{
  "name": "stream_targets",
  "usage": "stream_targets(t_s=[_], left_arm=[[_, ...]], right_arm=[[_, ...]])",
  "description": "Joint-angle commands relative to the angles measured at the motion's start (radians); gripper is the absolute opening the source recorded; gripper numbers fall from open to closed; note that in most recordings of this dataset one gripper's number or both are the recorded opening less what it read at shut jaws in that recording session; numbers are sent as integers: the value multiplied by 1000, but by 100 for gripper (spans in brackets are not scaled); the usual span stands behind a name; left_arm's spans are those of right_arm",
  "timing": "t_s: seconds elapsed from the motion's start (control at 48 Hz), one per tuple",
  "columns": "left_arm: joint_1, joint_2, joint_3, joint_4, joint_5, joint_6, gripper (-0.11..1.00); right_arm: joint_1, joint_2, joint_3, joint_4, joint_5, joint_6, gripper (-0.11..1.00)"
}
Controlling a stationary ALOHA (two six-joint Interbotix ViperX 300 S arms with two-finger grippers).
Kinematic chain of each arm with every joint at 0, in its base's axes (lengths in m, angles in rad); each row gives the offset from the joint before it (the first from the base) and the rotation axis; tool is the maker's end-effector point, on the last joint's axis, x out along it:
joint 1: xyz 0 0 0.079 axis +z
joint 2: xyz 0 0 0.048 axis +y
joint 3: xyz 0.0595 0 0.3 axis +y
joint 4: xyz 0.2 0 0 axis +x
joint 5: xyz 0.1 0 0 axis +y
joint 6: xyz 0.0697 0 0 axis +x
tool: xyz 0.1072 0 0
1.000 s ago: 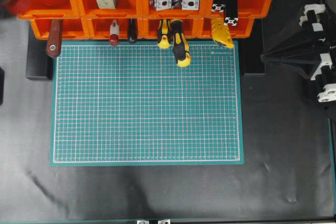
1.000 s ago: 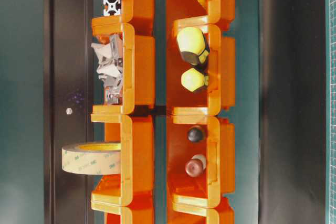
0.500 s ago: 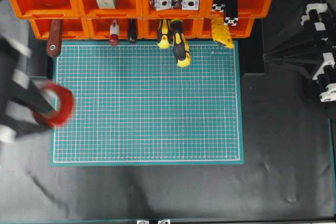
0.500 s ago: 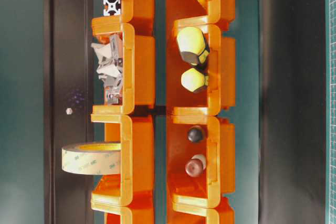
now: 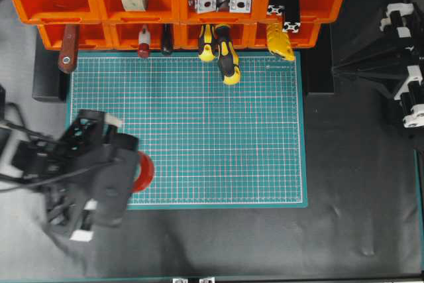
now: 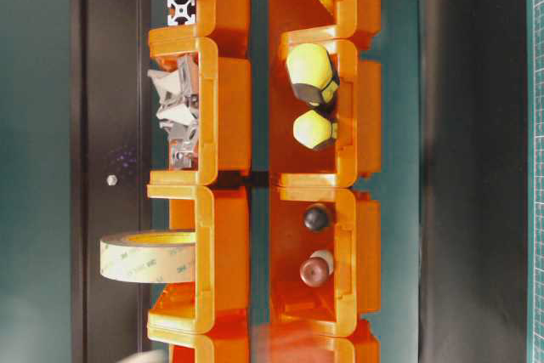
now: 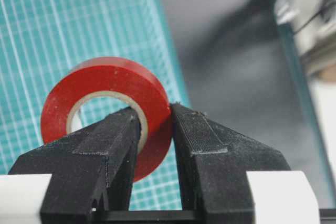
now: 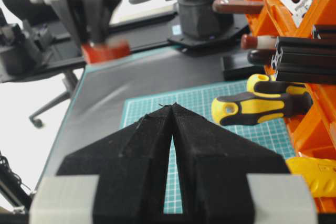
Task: Pick vinyl tape from container rack with left arm.
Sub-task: 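Lift the red tape out of the bin and carry it over the mat, then lower the red tape onto the mat and open the left gripper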
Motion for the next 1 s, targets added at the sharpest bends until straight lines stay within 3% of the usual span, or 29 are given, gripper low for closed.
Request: stream_targets(t_s=[0.0, 0.167, 0.438, 0.98], left_arm=[[25, 23, -6, 3, -9, 2, 19], [72, 110, -12, 3, -15, 14, 19], [91, 202, -11, 3, -17, 97, 19], [104, 216, -8, 3, -75, 101, 19]], right_arm=[[-2, 5, -25, 0, -5, 0, 0], [-3, 0, -26, 2, -8, 0, 0], [-2, -3, -28, 2, -8, -3, 0], [-2, -3, -26, 2, -9, -3, 0]])
